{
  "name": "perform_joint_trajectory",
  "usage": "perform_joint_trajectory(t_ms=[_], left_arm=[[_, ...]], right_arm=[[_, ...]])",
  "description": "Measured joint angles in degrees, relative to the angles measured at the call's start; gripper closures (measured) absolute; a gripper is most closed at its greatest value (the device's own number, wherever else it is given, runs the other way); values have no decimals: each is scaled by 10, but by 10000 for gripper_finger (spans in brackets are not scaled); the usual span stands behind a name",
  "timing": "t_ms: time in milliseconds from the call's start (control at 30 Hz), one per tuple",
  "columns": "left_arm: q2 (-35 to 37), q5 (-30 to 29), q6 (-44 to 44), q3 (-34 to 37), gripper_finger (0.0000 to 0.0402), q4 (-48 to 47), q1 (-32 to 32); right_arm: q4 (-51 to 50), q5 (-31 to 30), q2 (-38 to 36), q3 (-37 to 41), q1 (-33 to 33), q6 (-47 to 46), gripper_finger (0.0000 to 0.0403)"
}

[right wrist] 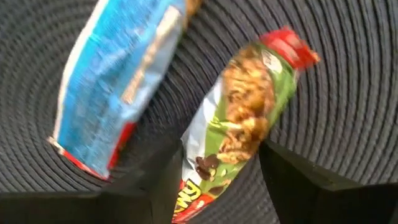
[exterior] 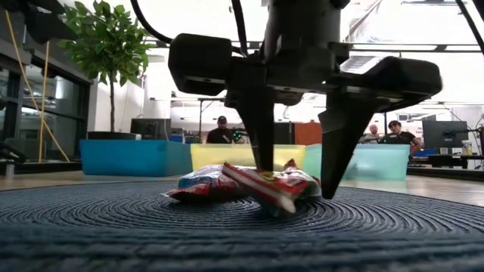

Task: Pick and place Granola Bars by type
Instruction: Put the red granola bar into the blue bin

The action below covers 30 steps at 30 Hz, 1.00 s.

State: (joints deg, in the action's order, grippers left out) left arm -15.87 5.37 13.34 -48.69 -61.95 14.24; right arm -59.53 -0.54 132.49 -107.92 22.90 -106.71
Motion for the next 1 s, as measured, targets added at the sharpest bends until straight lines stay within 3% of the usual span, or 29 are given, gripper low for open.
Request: perform_joint_trajectory(t_ms=[1000], left_arm=[[0, 0, 0, 0, 129, 0, 0]], right_arm=[[12, -32, 0, 0, -1, 2, 274]])
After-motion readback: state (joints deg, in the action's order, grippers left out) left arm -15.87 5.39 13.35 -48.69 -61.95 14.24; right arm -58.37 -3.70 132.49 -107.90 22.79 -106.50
